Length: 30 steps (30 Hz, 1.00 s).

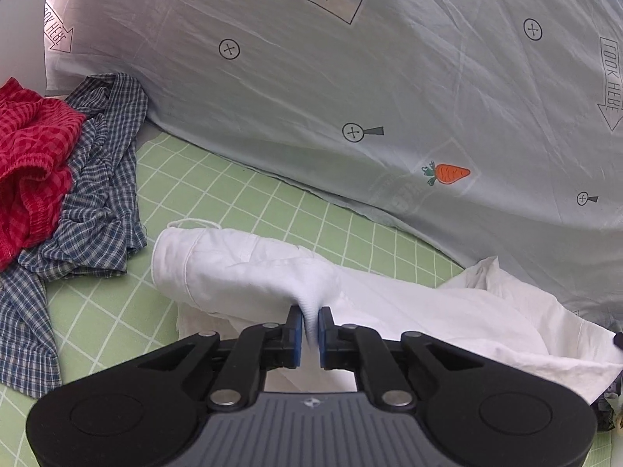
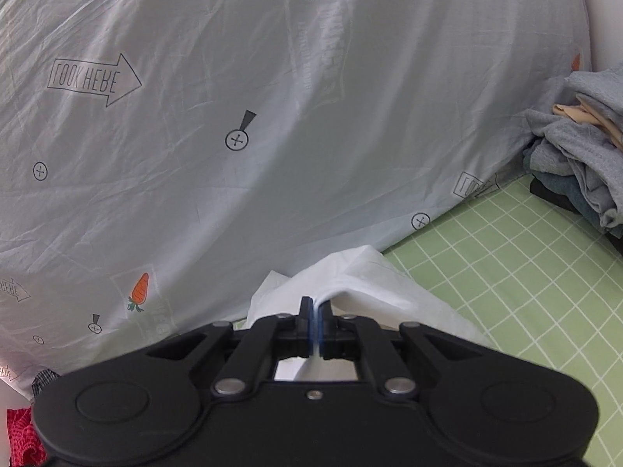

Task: Fold clothes

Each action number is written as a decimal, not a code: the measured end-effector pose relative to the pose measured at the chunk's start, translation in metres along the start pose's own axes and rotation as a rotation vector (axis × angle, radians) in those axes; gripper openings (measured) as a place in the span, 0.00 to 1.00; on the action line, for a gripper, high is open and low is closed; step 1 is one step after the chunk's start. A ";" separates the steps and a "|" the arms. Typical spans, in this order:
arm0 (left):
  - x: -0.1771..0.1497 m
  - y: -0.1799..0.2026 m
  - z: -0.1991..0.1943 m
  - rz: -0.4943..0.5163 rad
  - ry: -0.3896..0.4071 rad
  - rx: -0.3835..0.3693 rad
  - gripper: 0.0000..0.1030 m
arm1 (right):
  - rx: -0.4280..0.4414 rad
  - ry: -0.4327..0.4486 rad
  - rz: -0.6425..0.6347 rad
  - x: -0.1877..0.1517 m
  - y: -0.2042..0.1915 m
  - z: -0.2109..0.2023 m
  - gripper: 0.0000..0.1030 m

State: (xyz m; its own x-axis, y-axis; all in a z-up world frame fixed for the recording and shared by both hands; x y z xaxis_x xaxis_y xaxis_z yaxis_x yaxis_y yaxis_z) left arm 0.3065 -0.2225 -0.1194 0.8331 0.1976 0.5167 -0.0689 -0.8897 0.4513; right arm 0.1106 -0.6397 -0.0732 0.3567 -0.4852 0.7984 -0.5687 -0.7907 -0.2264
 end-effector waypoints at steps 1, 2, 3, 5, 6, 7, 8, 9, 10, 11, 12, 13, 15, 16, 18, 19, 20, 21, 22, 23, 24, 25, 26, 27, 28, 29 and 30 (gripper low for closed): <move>0.008 0.006 -0.002 0.009 0.019 -0.003 0.05 | 0.005 0.037 -0.015 0.013 -0.007 -0.006 0.02; 0.017 0.012 -0.005 0.018 0.038 -0.006 0.05 | 0.002 0.069 -0.029 0.027 -0.012 -0.011 0.02; 0.025 0.018 -0.007 0.026 0.057 -0.009 0.05 | 0.000 0.102 -0.043 0.042 -0.018 -0.017 0.02; 0.042 0.030 -0.011 0.044 0.094 -0.013 0.05 | 0.003 0.142 -0.074 0.060 -0.028 -0.021 0.02; 0.047 0.033 -0.010 0.054 0.095 0.002 0.06 | 0.004 0.161 -0.089 0.069 -0.032 -0.023 0.02; 0.048 0.035 -0.004 0.073 0.074 0.036 0.08 | 0.005 0.181 -0.104 0.078 -0.037 -0.025 0.02; 0.048 0.036 0.002 0.093 0.052 0.071 0.10 | -0.010 0.147 -0.127 0.072 -0.039 -0.016 0.02; 0.043 0.034 0.012 0.113 0.015 0.111 0.11 | -0.025 0.112 -0.149 0.066 -0.041 -0.007 0.02; 0.036 0.029 0.022 0.110 -0.026 0.139 0.15 | -0.039 0.078 -0.171 0.060 -0.043 0.002 0.03; 0.028 0.024 0.033 0.108 -0.070 0.165 0.17 | -0.053 0.011 -0.197 0.046 -0.040 0.017 0.04; 0.015 0.016 0.044 0.107 -0.139 0.180 0.21 | -0.075 -0.087 -0.219 0.024 -0.036 0.036 0.05; 0.002 0.009 0.054 0.106 -0.202 0.195 0.22 | -0.092 -0.189 -0.225 0.001 -0.030 0.051 0.10; -0.018 -0.001 0.061 0.130 -0.238 0.220 0.24 | -0.108 -0.319 -0.213 -0.039 -0.019 0.069 0.12; -0.027 -0.005 0.062 0.147 -0.247 0.231 0.28 | -0.101 -0.371 -0.213 -0.058 -0.015 0.074 0.14; -0.041 -0.012 0.056 0.161 -0.244 0.231 0.32 | -0.108 -0.414 -0.224 -0.075 -0.011 0.072 0.28; -0.046 -0.016 0.052 0.155 -0.237 0.226 0.33 | -0.117 -0.425 -0.234 -0.082 -0.010 0.070 0.38; -0.048 -0.020 0.047 0.144 -0.228 0.226 0.36 | -0.127 -0.411 -0.258 -0.081 -0.010 0.065 0.44; -0.050 -0.024 0.041 0.134 -0.218 0.227 0.40 | -0.137 -0.396 -0.282 -0.080 -0.010 0.061 0.48; -0.051 -0.029 0.036 0.124 -0.209 0.227 0.43 | -0.147 -0.385 -0.300 -0.079 -0.009 0.056 0.59; -0.054 -0.035 0.029 0.116 -0.200 0.231 0.44 | -0.158 -0.373 -0.319 -0.077 -0.008 0.050 0.75; -0.056 -0.041 0.022 0.106 -0.188 0.238 0.47 | -0.166 -0.345 -0.339 -0.074 -0.005 0.041 0.79; -0.058 -0.047 0.015 0.094 -0.174 0.247 0.50 | -0.174 -0.316 -0.359 -0.071 -0.001 0.032 0.85; -0.061 -0.054 0.007 0.082 -0.162 0.256 0.52 | -0.172 -0.292 -0.355 -0.069 0.004 0.024 0.87; -0.065 -0.061 -0.001 0.070 -0.153 0.265 0.57 | -0.170 -0.267 -0.352 -0.068 0.009 0.016 0.87; -0.070 -0.069 -0.008 0.057 -0.146 0.274 0.60 | -0.175 -0.257 -0.320 -0.072 0.019 0.009 0.89; -0.075 -0.076 -0.015 0.046 -0.146 0.283 0.61 | -0.179 -0.246 -0.289 -0.075 0.028 0.002 0.91; -0.082 -0.084 -0.020 0.036 -0.153 0.291 0.62 | -0.184 -0.235 -0.258 -0.079 0.038 -0.005 0.91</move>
State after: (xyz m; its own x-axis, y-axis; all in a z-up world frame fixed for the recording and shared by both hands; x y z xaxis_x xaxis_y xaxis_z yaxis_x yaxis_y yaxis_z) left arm 0.2327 -0.1559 -0.1847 0.9072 0.1197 0.4033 0.0419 -0.9796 0.1967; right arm 0.0575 -0.6298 -0.1419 0.6527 -0.3686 0.6619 -0.5543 -0.8279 0.0855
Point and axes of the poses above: each gripper's, at about its wrist camera, not at the fingertips, and z roughly the way its jaws point, y to its right, x to its top, the point moved 8 cm from there along z, roughly the way its jaws point, and after that the axes turned 11 degrees about -z, right-handed, at the moved point
